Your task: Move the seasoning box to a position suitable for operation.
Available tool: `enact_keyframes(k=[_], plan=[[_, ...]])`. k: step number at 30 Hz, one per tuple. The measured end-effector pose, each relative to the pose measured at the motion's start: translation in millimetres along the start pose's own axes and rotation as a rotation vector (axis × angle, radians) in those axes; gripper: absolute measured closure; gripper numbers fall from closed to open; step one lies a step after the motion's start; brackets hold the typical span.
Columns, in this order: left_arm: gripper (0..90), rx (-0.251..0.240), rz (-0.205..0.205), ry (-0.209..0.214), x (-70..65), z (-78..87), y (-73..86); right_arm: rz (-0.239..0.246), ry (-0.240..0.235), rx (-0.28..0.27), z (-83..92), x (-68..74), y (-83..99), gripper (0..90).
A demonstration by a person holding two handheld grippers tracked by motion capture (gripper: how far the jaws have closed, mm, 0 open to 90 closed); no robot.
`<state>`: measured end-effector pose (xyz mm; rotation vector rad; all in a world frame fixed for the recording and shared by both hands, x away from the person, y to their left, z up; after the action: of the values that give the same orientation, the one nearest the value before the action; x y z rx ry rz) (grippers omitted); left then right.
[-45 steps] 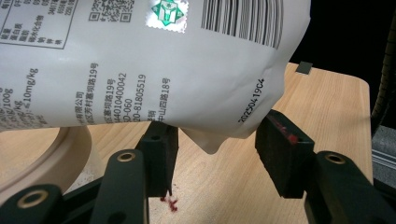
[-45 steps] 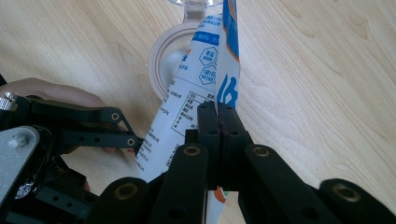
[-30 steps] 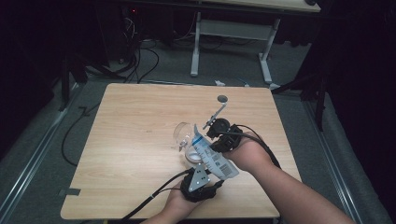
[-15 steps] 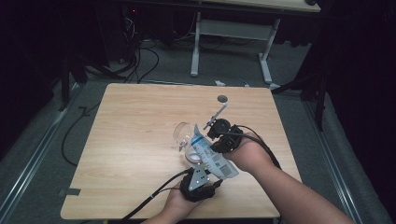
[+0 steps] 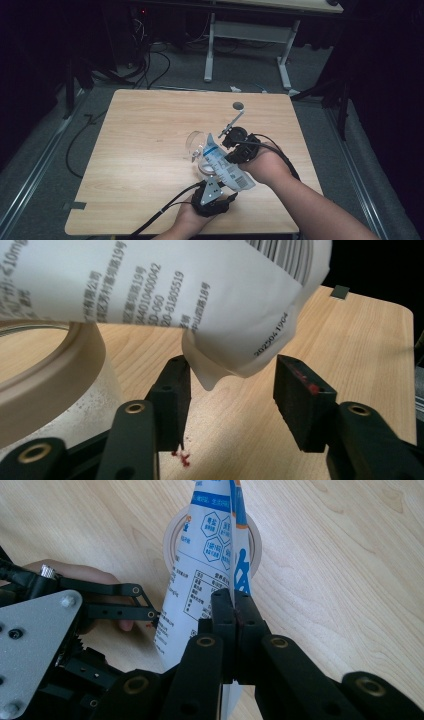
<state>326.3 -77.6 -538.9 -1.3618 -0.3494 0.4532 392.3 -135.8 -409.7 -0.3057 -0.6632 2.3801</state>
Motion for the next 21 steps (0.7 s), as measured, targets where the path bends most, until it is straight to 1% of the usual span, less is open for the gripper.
enact_keyframes(k=[6,10,14,16,21], plan=[[44.7,-0.010,-0.011,0.007,-1.8,5.4,-0.1,-0.003,0.001,-0.008,2.1,-0.1,-1.5,90.0],[42.4,-0.019,-0.025,0.016,-0.7,12.0,0.5,0.007,0.003,-0.013,3.8,-0.5,-2.8,90.0],[41.5,-0.022,-0.031,0.014,4.0,22.8,1.2,0.002,0.015,-0.005,5.7,-1.3,-2.4,90.0],[41.1,-0.026,-0.028,0.011,6.5,28.6,1.9,0.008,0.013,-0.005,5.6,-1.8,-2.0,90.0],[40.6,-0.024,-0.028,-0.005,17.1,46.7,6.4,0.007,0.014,0.001,6.3,-2.1,-1.0,90.0]])
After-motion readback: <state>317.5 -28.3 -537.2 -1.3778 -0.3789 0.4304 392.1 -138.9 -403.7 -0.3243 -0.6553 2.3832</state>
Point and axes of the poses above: each handheld gripper's, and its own axes: z roughly backward along the jaws, y roughly out of its underside, x roughly to its left, the point moved 7 cm from there along -z, roughly forward along the jaws, and after that the axes turned 13 degrees about -x, right-handed, at the moved point
